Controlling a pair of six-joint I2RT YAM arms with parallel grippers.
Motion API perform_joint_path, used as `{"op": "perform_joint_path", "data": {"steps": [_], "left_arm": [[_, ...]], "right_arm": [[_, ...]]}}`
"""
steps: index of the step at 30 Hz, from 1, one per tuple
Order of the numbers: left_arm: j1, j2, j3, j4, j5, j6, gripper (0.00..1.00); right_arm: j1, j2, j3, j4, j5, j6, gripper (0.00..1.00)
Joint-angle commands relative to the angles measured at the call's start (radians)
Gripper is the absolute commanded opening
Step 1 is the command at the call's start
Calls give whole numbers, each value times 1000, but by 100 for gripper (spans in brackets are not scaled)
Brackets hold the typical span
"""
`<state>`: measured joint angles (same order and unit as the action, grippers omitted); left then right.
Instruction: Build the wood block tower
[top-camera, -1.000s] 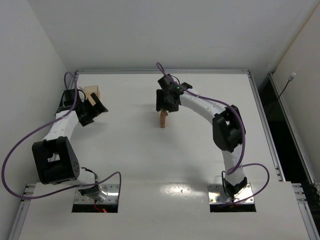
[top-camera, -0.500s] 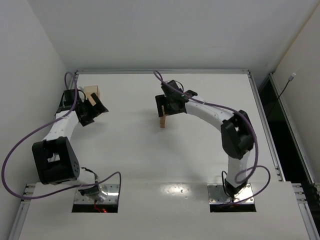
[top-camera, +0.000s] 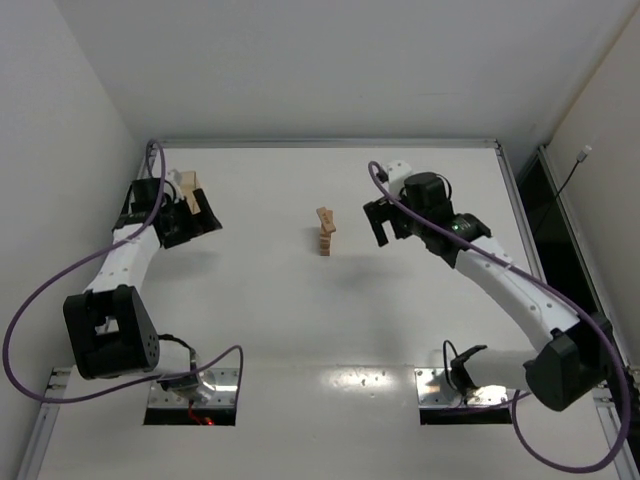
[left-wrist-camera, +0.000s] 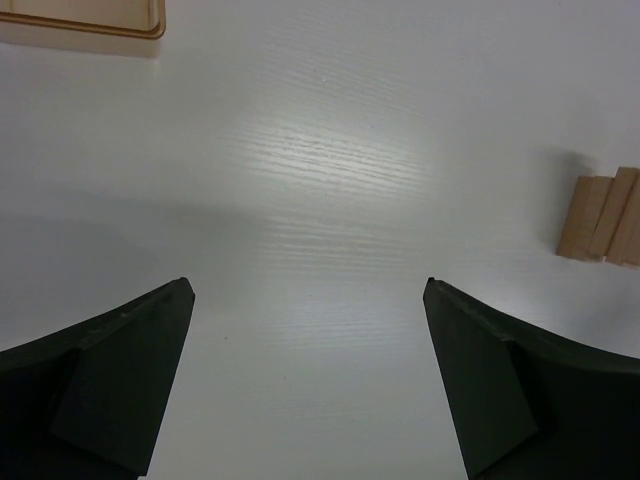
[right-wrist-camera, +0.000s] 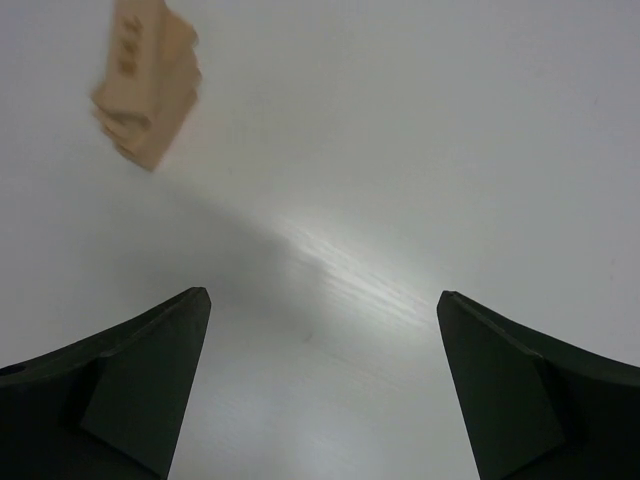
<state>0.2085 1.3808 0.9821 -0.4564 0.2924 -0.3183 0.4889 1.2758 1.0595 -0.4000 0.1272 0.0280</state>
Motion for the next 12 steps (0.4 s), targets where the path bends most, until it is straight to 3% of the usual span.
{"op": "perform_joint_path", "data": {"steps": [1,6,12], "left_arm": [[-21,-52,0,-2,-22,70,100],[-72,-52,-30,9,-62,111,100],[-136,-42,-30,28,-127,111,100]], "right_arm": [[-81,-18,-136,-45,-97,-57,95],[-206,-43,-210,-80,-72,-25,93],[-249,-43,-201,-114,-107,-16,93]]}}
